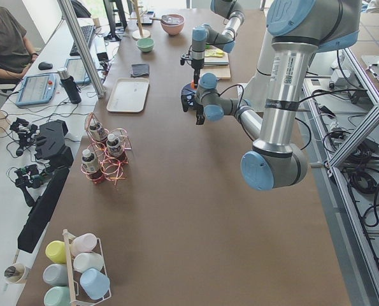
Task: Pick orange to plate
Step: 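Carry the orange with the right gripper over the blue plate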
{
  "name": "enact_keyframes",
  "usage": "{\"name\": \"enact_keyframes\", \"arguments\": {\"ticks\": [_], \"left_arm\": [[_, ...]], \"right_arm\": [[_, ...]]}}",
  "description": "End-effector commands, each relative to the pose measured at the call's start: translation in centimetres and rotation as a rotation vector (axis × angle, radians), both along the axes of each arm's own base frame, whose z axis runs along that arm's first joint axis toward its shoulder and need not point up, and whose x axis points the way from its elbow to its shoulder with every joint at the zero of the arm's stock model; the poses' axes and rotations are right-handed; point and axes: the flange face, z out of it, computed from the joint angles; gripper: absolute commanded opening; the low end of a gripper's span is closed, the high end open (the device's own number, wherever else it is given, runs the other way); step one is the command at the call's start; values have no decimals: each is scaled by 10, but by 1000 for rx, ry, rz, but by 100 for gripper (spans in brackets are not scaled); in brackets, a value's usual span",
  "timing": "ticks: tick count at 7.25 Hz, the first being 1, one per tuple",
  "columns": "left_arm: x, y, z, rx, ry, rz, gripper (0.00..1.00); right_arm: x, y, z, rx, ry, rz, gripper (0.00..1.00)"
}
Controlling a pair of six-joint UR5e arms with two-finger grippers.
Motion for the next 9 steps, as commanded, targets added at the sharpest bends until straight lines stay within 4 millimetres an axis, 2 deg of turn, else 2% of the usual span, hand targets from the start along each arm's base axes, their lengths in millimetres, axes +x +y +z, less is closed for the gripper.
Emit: {"name": "enact_keyframes", "arguments": {"ticks": [1, 4, 5, 6, 8, 9], "left_arm": [[0, -2, 0, 0, -1, 0, 97], [0, -2, 2, -2, -5, 0, 97], [0, -1, 3, -2, -5, 0, 97], [2, -1, -1, 1, 0, 2, 97], [3, -1, -5, 7, 7, -5, 97], [7, -2, -16, 15, 24, -6, 97]], "right_arm": [[-21, 9, 6, 0, 18, -9, 0], [-30, 16, 8, 11, 6, -18, 0], [-30, 16, 8, 11, 6, -18, 27], [-31, 16, 5, 10, 4, -4, 98], [-34, 20, 2, -16, -5, 30, 100], [-32, 22, -1, -15, -14, 33, 100]]}}
